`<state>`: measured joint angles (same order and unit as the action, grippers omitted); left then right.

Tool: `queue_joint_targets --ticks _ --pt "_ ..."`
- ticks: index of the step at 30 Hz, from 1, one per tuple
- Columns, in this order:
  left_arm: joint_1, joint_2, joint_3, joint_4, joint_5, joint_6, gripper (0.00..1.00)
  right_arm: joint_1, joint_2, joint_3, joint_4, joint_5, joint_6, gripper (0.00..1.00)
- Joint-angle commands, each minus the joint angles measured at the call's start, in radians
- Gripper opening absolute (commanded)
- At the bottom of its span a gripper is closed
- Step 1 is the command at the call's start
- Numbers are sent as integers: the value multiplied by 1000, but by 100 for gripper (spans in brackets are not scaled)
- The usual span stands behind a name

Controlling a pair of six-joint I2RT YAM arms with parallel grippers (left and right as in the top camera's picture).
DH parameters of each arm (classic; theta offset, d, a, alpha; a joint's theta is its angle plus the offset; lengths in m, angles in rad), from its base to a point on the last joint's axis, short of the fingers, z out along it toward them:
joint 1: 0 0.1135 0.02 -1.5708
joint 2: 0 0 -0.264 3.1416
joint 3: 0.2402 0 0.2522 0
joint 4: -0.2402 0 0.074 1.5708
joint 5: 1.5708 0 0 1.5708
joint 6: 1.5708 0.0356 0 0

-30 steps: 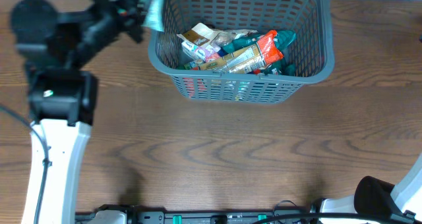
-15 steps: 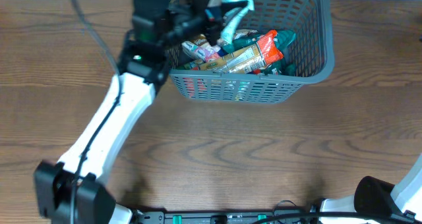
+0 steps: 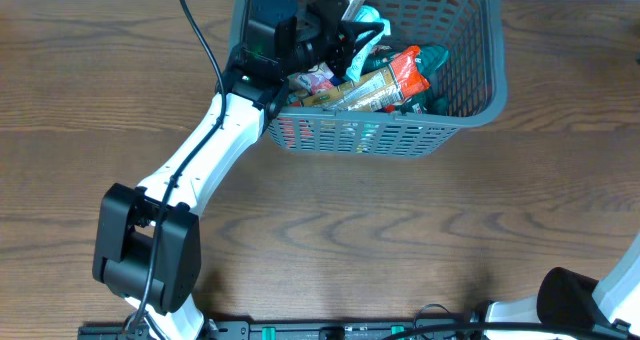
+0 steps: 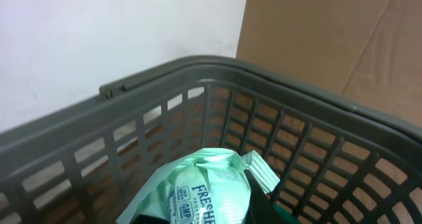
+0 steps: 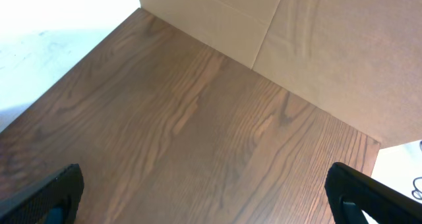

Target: Pack container

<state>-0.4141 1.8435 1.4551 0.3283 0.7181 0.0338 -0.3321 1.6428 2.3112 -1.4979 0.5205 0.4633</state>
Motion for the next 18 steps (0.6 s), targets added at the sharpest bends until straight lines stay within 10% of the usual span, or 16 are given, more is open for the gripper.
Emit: queue_joint_targets --ticks 1,2,3,18 --pt "5 -23 15 15 -4 10 29 -3 -2 8 1 13 -8 99" --pt "5 -25 15 17 -4 1 89 -3 -2 8 1 13 -8 99" --pt "5 -27 15 19 -4 -8 98 -3 -2 8 1 13 -8 99" --pt "53 -235 16 -132 -132 -13 98 -3 -2 8 1 13 -8 99"
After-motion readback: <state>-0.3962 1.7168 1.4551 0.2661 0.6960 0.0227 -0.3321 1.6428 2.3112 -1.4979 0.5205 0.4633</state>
